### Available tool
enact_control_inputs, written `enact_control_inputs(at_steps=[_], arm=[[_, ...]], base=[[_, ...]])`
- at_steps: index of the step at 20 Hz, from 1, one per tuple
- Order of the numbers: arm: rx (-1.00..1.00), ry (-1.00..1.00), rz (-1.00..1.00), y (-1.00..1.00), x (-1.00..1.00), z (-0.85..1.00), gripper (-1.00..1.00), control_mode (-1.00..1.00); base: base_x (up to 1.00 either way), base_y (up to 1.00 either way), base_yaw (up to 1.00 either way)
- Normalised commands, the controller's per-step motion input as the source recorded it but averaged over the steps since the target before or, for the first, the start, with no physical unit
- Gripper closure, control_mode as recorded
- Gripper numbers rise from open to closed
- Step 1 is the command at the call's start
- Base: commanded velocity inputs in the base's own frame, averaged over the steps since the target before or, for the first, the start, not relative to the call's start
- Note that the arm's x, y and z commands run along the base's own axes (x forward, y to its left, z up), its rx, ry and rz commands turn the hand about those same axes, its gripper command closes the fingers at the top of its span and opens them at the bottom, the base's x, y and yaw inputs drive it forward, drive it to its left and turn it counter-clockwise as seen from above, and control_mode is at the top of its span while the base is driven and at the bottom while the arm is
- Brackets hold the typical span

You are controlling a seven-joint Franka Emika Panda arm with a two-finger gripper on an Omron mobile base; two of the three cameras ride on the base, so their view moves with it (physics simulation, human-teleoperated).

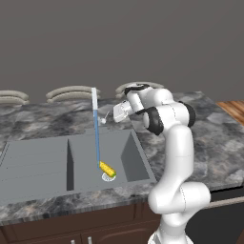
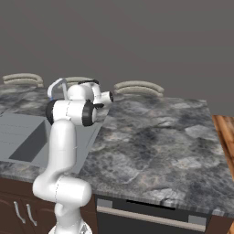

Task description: Turn on the sink faucet. Then move the corn from the counter to the sink. Turn off the sink. Move the vegetable from the sink to the pot next to the stove. Finally move the pot to the rear center burner.

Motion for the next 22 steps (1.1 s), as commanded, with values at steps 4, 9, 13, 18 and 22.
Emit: enact_control_inputs(at_steps=[4,9,13,18,22], arm=[[0.02,0.0,0.03,0.0,0.14,-0.12,-1.0,-1.0],[0.02,0.0,0.06,0.01,0.16,-0.05,-1.0,-1.0],[0.01,0.0,0.08,0.16,0.0,0.0,-1.0,-1.0],[0.0,0.0,0.07,0.29,0.0,0.0,-1.0,-1.0],[0.0,0.0,0.04,0.27,0.0,0.0,-1.0,-1.0]], base=[[0.0,0.0,0.0],[0.0,0.0,0.0],[0.0,0.0,0.0],[0.0,0.0,0.0],[0.0,0.0,0.0]])
